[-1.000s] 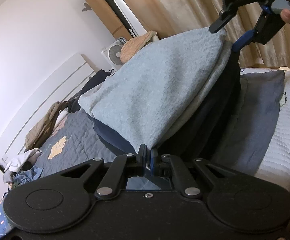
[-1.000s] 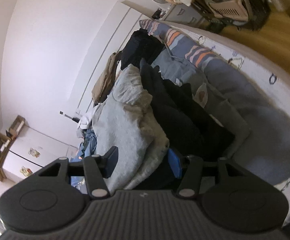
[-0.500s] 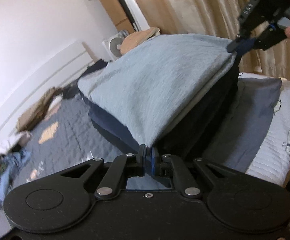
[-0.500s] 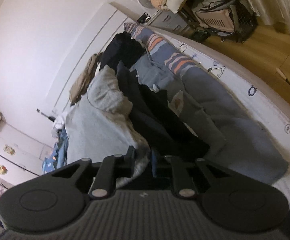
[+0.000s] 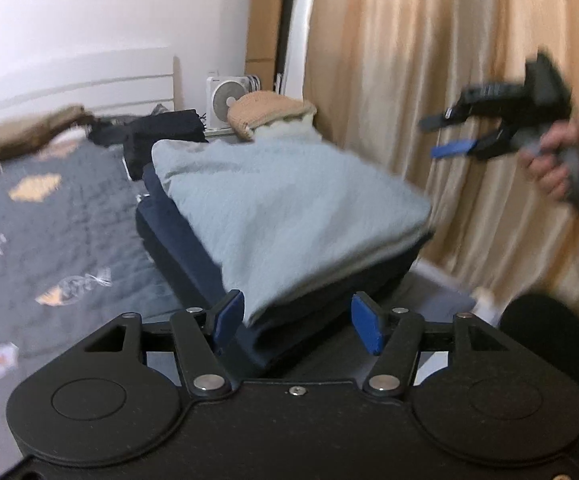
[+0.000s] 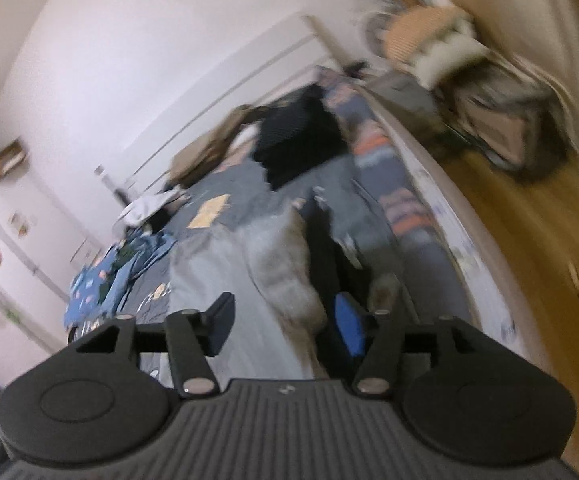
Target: Fold clothes
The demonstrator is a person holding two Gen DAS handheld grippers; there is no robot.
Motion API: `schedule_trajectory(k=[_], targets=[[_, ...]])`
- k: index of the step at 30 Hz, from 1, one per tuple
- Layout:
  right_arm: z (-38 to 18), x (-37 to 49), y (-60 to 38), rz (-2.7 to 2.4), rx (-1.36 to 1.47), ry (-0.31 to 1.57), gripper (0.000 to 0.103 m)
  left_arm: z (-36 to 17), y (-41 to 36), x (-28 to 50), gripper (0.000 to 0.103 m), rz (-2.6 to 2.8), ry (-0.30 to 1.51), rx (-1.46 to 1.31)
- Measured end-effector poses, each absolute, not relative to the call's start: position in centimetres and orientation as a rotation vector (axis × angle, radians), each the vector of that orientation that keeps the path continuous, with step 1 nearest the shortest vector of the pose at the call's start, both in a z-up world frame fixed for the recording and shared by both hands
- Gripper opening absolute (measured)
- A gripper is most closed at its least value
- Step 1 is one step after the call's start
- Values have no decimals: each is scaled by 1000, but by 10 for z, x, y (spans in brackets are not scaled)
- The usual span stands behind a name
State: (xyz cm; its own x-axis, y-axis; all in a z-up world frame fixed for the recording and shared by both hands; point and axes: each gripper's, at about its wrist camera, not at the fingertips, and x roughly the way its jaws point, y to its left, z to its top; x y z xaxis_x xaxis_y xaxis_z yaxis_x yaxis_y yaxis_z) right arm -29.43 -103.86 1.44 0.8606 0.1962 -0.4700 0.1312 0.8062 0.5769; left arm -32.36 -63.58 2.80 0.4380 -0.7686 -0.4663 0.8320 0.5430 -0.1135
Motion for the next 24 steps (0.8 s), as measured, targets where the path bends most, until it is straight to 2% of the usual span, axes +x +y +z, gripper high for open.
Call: schedule_trajectory(k=[6, 13, 24], targets=[[31, -234, -1061, 120, 571, 564, 64, 44, -635, -293, 63, -987, 539, 6], [17, -162, -1069, 156, 541, 625, 65, 48, -641, -247, 67, -972, 599, -92], [-16, -96, -1061, 167, 513, 771, 65, 46, -671, -168, 67, -934, 657, -161]])
